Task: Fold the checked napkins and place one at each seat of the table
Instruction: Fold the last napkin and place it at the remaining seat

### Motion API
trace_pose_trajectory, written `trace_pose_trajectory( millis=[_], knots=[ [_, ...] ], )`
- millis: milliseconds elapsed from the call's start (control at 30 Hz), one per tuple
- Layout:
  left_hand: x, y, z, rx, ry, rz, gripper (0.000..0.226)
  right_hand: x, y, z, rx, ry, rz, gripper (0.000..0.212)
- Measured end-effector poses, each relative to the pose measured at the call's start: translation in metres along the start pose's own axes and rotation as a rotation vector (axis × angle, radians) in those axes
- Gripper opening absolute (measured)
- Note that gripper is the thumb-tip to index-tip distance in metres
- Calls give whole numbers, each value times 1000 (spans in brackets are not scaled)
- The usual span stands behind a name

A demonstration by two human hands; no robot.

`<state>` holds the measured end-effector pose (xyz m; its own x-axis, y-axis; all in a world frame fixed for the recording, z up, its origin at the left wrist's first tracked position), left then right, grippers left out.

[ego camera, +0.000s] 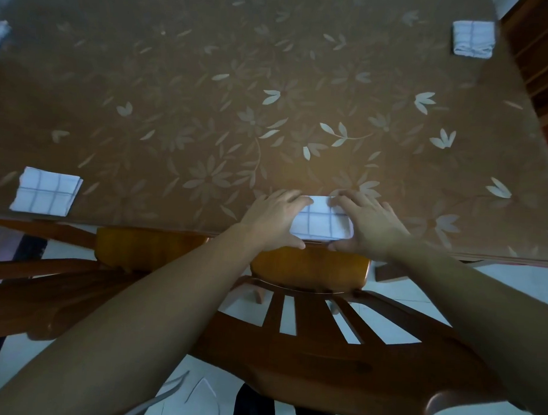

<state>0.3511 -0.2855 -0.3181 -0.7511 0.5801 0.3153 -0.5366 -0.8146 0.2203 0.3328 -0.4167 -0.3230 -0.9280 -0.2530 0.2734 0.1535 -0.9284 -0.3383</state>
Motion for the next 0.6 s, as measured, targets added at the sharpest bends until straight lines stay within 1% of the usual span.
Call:
trace_pose_trajectory(
  millis=[100, 200, 400, 600],
  knots=[
    [5, -4, -1, -13, 8, -17, 83, 1, -1, -1, -15, -4, 11, 78],
    [7, -7, 0, -25, 46, -39, 70, 0, 0, -2, -8, 19, 4, 73],
    [9, -15, 2, 26, 74, -22, 52, -4, -8, -6, 13, 35, -11, 68],
    [8, -4, -1, 49, 103, -50, 46, 0, 4, -4, 53, 9, -11, 66]
  ],
)
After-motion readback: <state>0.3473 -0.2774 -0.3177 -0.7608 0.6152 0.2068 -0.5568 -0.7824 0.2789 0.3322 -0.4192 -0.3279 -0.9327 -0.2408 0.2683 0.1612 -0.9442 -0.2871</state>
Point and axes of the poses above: each hand's wrist, its own x-axis away from the middle knuckle, its own z-axis out of the back of the hand, y = z × x, the point moved 10 cm from there along -x, towards the middle knuckle, and after that the axes turned 4 degrees about -x, right-handed, at the moved point
